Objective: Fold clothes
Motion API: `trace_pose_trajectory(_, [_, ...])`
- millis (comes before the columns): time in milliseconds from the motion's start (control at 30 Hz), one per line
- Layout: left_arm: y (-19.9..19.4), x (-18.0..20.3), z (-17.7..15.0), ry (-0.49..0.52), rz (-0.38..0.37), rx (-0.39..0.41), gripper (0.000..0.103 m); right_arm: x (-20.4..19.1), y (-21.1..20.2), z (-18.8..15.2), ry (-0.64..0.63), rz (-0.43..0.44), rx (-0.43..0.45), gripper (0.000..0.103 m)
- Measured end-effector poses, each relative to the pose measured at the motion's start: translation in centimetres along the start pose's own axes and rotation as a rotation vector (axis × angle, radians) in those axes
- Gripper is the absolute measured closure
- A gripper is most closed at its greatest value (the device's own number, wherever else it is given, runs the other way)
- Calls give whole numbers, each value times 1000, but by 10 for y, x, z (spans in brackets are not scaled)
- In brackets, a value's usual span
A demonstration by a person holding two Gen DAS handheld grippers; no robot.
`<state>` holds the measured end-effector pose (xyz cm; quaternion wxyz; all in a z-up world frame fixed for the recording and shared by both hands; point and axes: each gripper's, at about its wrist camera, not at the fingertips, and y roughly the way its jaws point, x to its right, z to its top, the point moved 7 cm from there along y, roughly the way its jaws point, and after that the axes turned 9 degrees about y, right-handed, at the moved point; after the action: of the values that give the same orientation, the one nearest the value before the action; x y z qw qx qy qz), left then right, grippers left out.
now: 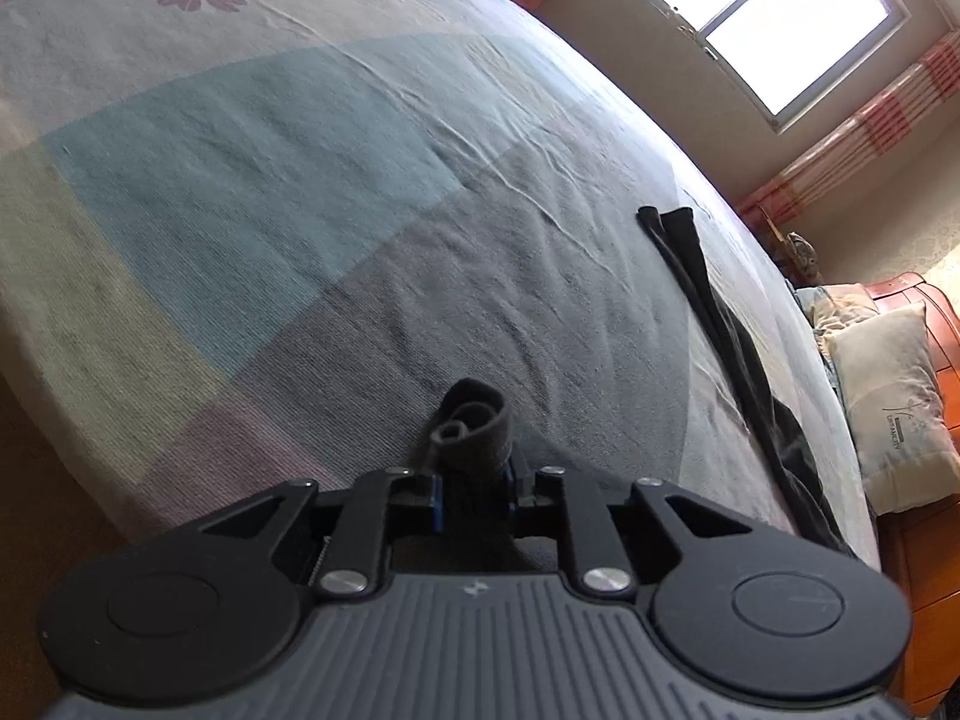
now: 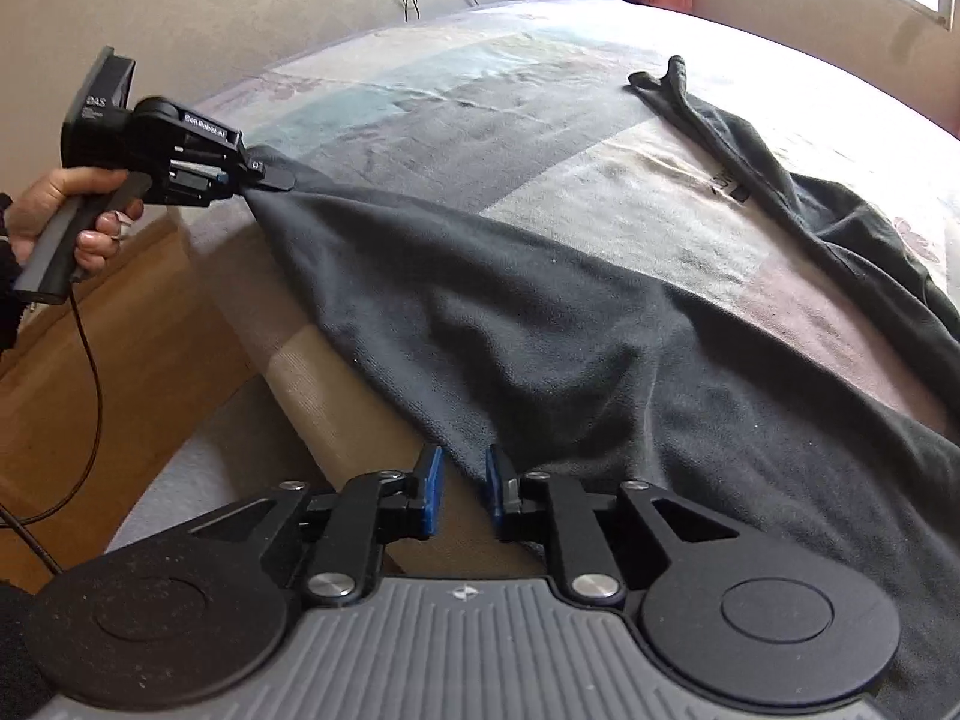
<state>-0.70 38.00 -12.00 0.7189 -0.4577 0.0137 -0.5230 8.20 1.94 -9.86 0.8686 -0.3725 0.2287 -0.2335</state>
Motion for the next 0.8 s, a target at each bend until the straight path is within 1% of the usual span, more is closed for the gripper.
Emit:
trace_pose_trajectory(33, [-7, -4, 4, 1, 15, 15, 85, 4, -6, 1, 9, -11, 17, 71])
trace_pose_trajectory(100, [-21, -12, 11, 2, 46, 44, 84, 17, -18, 2, 44, -43, 50, 66])
trace_pose_trajectory(200, [-34, -18, 22, 5, 86, 81, 82, 39, -30, 0, 134, -69, 88, 65])
trace_pose_trajectory(267, [-36, -16, 27, -1, 80, 91, 77, 51, -35, -2, 192, -78, 108, 64])
trace_pose_trajectory(300, [-35, -14, 28, 1, 68, 92, 70, 56, -37, -3, 218, -78, 113, 63])
trace_pose_trajectory(333, [-31, -12, 29, 4, 61, 87, 63, 59, -38, -4, 238, -76, 117, 62])
trace_pose_trajectory(367, [-26, -9, 30, 7, 54, 82, 60, 61, -39, -6, 254, -75, 120, 62])
trace_pose_trajectory(467, [-6, -5, 32, 9, 21, 54, 57, 63, -39, -7, 264, -87, 121, 60])
trace_pose_trajectory(533, [12, -10, 31, -29, 19, 11, 55, 62, -40, -7, 259, -93, 121, 59])
trace_pose_trajectory(633, [33, -7, 26, -35, -23, -65, 55, 58, -40, -5, 244, -103, 124, 55])
trace_pose_trajectory(700, [38, 3, 22, -18, -74, -84, 55, 56, -39, -5, 235, -111, 121, 55])
trace_pose_trajectory(733, [38, 10, 20, -7, -109, -90, 54, 55, -38, -6, 233, -112, 119, 55])
trace_pose_trajectory(800, [35, 31, 11, 25, -221, -114, 51, 55, -37, -6, 233, -114, 114, 55])
